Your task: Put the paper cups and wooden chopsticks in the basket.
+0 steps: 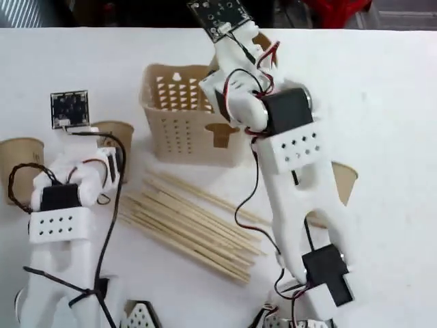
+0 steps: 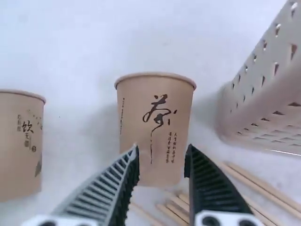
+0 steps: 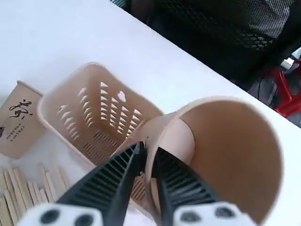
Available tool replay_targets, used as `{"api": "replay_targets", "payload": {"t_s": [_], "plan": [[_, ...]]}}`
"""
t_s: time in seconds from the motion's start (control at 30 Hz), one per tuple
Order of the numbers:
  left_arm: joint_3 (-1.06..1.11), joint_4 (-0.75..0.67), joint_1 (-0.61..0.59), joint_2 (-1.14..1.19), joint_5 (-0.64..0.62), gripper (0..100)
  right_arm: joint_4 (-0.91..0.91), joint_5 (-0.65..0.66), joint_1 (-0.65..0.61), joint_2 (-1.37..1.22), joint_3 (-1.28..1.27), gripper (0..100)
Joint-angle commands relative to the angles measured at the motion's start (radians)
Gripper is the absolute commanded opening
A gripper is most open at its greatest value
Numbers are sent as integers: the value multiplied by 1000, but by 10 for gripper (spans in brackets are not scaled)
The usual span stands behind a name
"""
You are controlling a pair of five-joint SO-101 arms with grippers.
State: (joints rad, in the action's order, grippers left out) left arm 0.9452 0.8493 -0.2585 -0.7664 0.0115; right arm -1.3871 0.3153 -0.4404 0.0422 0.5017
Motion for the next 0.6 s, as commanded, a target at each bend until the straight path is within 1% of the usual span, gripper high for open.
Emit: {"api": "replay_targets", "payload": {"t_s": [0.0,0.2,0.4,0.57], "plan": [[-12,-21,-8,-27,-9,173,-41,17,1,7,91,17],[-11,-21,-8,-27,-9,173,-125,17,-16,7,112,17],[-11,-20,-10,-27,-9,173,-120,17,-59,-39,89,17],[-11,-20,-8,-27,-9,173,-114,17,-56,-143,92,22]]}}
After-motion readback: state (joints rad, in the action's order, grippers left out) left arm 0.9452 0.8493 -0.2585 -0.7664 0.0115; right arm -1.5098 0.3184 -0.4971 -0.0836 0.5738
